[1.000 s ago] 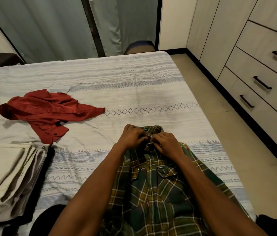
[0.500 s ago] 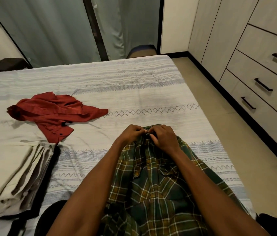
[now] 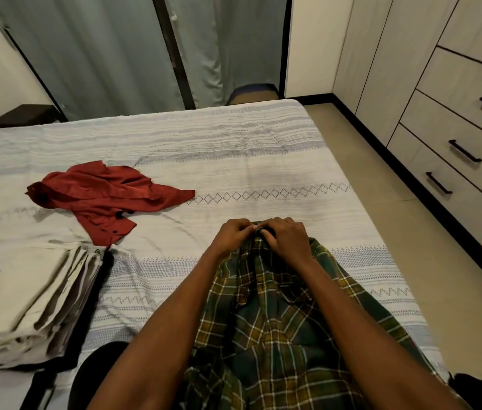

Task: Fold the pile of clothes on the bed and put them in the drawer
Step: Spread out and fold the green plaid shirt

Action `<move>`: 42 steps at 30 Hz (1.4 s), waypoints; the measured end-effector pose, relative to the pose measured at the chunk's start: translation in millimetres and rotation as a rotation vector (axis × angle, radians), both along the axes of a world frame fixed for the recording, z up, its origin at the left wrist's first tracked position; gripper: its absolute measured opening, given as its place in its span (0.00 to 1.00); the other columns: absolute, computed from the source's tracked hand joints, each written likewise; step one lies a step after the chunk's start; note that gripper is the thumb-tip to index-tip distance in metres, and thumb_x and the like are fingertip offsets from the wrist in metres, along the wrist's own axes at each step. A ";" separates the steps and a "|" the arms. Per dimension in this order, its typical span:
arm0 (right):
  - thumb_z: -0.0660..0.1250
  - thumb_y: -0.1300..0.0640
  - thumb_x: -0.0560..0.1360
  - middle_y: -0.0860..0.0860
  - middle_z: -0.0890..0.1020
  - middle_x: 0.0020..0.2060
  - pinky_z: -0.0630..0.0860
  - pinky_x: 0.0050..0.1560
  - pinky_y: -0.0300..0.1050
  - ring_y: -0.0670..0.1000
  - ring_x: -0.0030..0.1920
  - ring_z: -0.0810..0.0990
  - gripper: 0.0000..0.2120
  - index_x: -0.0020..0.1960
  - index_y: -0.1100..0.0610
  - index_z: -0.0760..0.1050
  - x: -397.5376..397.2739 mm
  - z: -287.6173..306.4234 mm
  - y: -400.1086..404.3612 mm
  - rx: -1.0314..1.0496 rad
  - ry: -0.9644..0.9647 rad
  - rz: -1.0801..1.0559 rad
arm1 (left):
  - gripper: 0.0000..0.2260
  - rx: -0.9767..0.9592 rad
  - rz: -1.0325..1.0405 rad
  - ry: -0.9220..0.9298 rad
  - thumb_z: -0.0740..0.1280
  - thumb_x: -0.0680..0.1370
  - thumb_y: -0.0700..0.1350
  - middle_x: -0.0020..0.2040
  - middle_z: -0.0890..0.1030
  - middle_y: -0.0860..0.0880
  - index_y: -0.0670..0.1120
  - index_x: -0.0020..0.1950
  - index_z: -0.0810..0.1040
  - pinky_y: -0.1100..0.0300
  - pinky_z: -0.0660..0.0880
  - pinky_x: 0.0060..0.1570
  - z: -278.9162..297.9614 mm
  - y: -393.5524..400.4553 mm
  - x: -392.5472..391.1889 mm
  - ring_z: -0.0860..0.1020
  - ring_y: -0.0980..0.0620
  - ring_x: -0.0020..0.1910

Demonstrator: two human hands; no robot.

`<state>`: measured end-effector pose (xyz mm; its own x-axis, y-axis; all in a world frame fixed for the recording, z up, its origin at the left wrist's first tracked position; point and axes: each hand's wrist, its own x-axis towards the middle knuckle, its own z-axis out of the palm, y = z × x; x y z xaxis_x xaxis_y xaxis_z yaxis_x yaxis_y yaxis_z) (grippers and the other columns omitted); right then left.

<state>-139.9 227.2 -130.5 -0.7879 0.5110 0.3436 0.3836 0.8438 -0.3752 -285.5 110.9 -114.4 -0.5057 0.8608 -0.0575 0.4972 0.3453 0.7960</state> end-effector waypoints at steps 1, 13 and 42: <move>0.66 0.47 0.79 0.45 0.83 0.51 0.70 0.52 0.52 0.53 0.52 0.79 0.09 0.56 0.46 0.81 -0.6 2.1 -0.1 -0.038 -0.003 0.005 | 0.13 -0.003 0.005 0.036 0.65 0.80 0.52 0.41 0.83 0.48 0.45 0.47 0.84 0.49 0.76 0.44 -0.5 -1.2 0.4 0.80 0.50 0.41; 0.66 0.44 0.79 0.46 0.85 0.51 0.75 0.53 0.53 0.51 0.52 0.80 0.10 0.56 0.46 0.81 -1.3 21.4 12.9 -0.297 -0.185 0.069 | 0.12 -0.010 -0.039 0.226 0.66 0.79 0.57 0.50 0.85 0.52 0.52 0.55 0.83 0.48 0.79 0.50 -6.5 -10.8 7.6 0.81 0.53 0.47; 0.68 0.49 0.76 0.48 0.77 0.56 0.73 0.56 0.52 0.52 0.57 0.75 0.11 0.57 0.49 0.76 -11.7 39.9 -4.2 -0.375 -0.037 -0.152 | 0.14 0.048 0.376 0.313 0.64 0.80 0.58 0.60 0.76 0.48 0.52 0.59 0.78 0.50 0.74 0.54 -6.4 -7.4 24.5 0.73 0.49 0.58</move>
<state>-151.7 223.0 -90.6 -0.7022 0.7070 0.0841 0.5126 0.5840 -0.6295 -261.0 103.5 -120.8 -0.7684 0.6134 0.1825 0.5633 0.5130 0.6477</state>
